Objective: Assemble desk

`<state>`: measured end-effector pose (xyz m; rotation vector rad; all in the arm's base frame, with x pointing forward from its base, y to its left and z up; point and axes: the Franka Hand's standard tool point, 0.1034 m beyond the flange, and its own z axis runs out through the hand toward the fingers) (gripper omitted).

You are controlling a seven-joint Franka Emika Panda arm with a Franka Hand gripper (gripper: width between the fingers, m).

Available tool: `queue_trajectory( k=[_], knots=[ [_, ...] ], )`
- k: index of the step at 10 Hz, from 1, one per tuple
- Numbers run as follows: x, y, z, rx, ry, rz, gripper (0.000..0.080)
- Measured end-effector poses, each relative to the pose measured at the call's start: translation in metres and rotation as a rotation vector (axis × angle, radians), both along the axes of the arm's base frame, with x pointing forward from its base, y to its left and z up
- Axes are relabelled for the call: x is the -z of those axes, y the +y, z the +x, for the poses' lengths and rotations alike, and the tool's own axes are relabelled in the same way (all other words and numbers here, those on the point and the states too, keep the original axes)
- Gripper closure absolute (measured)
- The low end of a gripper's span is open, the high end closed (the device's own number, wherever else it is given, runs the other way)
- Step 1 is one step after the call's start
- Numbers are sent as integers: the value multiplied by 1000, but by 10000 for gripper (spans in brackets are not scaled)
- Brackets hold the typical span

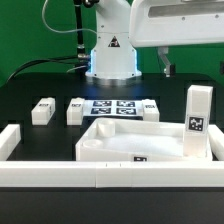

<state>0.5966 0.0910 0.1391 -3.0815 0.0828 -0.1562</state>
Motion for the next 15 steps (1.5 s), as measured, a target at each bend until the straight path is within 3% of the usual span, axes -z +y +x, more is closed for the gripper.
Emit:
queue_trajectory(
  k=[1, 2, 4, 7, 11, 15],
  knots=[
    [11, -6, -10, -89, -16, -17, 151],
    [26, -17, -31, -158, 9, -32, 151],
    [43, -29, -62, -231, 64, -40, 151],
    [41, -27, -58, -231, 71, -37, 151],
    [63, -37, -118, -124, 519, 7, 151],
    [67, -38, -126, -130, 807, 20, 151]
  ],
)
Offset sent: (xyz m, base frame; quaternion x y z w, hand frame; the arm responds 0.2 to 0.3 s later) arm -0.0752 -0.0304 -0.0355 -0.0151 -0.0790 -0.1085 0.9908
